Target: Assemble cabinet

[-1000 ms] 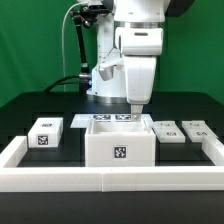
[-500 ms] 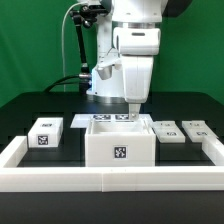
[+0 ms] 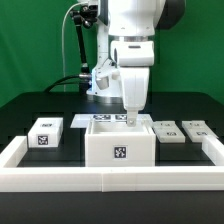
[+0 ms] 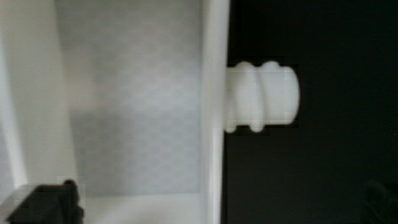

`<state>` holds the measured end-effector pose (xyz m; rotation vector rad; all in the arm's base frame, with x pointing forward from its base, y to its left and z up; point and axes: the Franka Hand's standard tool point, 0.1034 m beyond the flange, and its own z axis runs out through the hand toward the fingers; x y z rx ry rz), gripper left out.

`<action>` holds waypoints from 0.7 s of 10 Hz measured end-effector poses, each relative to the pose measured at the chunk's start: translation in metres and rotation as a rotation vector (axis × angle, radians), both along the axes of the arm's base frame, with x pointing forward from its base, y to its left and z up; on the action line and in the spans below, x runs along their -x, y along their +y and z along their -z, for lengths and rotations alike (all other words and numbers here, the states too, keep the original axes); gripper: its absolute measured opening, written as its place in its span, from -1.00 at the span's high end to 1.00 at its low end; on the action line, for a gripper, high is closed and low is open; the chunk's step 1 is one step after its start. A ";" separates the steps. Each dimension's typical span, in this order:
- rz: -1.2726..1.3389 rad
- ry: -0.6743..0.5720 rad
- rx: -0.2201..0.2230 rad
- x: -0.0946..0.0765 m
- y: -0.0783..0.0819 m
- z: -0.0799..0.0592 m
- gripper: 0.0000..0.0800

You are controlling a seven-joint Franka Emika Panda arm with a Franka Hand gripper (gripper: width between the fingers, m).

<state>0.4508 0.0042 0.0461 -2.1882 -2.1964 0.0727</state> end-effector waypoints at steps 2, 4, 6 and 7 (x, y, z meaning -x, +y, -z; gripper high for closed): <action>0.002 0.009 -0.003 0.000 0.000 0.007 -0.99; 0.005 0.024 -0.005 0.003 0.001 0.015 -0.99; 0.007 0.027 -0.004 0.003 0.000 0.015 -0.99; 0.011 0.027 -0.004 0.003 0.001 0.015 -0.99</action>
Offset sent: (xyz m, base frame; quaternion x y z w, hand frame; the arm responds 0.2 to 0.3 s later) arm 0.0031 0.0029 -0.0098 -0.0145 0.0143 0.0132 0.9997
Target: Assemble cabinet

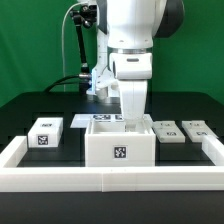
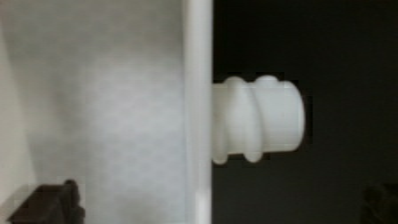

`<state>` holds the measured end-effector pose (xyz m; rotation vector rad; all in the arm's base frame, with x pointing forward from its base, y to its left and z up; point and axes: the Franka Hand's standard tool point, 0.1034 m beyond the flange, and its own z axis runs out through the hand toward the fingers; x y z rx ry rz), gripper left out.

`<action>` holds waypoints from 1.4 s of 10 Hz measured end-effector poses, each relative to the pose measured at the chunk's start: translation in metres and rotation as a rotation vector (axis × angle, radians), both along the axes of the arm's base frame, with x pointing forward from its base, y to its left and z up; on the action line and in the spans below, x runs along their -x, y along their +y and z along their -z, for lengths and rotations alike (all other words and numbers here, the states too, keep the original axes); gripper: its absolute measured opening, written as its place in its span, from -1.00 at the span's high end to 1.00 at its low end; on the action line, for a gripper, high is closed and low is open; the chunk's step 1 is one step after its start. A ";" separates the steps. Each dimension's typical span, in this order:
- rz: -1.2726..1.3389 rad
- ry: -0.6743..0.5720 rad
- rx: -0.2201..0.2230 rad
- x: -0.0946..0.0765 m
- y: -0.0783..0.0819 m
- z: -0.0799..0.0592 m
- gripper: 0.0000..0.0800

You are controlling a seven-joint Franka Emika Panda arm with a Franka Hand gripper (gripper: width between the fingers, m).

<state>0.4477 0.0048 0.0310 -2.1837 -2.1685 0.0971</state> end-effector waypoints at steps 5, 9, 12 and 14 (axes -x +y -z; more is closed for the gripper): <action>0.006 0.001 0.001 0.000 0.000 0.000 0.25; 0.006 -0.001 0.001 0.000 0.000 0.000 0.91; 0.006 -0.001 0.001 0.000 0.000 0.000 0.91; 0.006 -0.001 0.001 0.000 0.000 0.000 0.91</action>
Offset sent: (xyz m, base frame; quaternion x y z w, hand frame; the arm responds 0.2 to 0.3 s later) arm 0.0000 0.0000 0.0000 0.0000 0.0000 0.0000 1.0000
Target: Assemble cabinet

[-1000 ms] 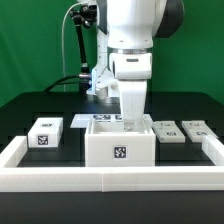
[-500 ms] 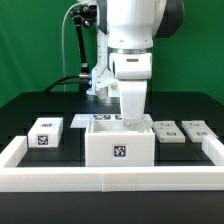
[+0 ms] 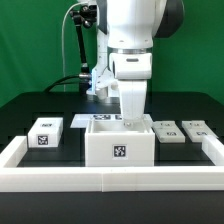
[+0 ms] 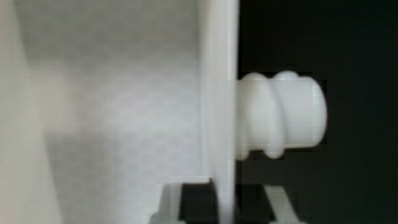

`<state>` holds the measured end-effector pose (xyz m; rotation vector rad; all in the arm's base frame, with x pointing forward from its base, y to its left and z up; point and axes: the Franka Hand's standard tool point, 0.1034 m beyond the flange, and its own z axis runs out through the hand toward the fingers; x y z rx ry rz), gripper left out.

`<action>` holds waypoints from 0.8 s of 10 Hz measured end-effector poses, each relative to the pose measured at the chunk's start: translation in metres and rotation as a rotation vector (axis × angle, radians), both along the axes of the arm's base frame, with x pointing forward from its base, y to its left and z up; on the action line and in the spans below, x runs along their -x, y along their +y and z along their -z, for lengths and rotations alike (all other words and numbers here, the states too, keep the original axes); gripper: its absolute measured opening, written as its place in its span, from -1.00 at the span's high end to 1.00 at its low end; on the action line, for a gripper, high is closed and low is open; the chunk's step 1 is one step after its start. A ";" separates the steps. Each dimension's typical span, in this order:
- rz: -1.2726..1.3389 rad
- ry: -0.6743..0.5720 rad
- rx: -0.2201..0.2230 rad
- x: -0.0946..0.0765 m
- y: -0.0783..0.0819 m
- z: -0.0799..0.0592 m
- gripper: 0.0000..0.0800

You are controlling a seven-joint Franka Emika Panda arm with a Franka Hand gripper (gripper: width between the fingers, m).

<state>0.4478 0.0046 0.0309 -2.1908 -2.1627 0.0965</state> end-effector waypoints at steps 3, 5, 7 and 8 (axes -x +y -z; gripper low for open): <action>0.008 -0.019 -0.008 -0.019 0.023 0.000 0.91; 0.025 -0.025 -0.015 -0.023 0.047 -0.001 0.91; 0.034 -0.042 -0.026 -0.030 0.070 0.000 0.91; 0.044 -0.046 -0.030 -0.033 0.083 0.000 0.91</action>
Offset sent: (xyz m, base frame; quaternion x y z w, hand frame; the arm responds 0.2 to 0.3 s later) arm 0.0177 0.0472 -0.0018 -0.0073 0.0010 0.0012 1.0000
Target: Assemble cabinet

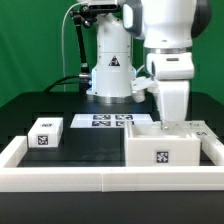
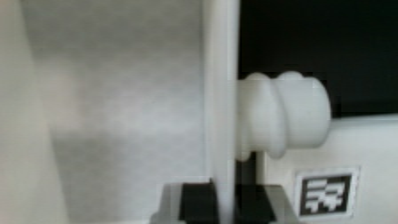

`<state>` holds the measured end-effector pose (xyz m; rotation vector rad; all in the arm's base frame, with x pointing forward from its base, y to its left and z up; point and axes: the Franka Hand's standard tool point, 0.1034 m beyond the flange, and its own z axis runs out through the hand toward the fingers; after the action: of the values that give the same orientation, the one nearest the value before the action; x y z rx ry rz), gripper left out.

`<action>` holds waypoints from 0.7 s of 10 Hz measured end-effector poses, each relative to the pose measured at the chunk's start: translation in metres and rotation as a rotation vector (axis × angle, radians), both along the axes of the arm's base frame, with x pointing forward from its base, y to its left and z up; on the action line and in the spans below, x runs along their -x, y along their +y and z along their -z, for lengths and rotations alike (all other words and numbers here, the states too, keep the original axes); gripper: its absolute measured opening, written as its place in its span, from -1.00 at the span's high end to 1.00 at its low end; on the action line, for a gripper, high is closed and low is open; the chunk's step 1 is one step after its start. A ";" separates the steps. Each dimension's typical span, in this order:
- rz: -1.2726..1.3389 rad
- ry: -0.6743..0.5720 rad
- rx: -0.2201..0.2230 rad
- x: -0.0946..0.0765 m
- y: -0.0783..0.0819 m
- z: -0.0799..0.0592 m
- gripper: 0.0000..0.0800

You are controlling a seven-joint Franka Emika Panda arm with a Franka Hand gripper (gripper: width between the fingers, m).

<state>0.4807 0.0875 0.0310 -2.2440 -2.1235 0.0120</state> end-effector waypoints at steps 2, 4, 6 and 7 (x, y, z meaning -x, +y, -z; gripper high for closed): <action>-0.012 -0.007 -0.002 -0.009 0.019 0.000 0.91; -0.027 -0.013 0.000 -0.020 0.025 0.000 0.91; -0.025 -0.013 0.001 -0.024 0.025 -0.001 0.91; -0.024 -0.014 0.001 -0.023 0.025 -0.001 0.91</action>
Offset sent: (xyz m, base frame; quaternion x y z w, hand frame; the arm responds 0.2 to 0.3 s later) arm 0.0253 0.0211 -0.0015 0.0006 -0.0157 -0.0276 0.9995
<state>0.5042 0.1120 0.0316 -2.2251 -2.1582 -0.0023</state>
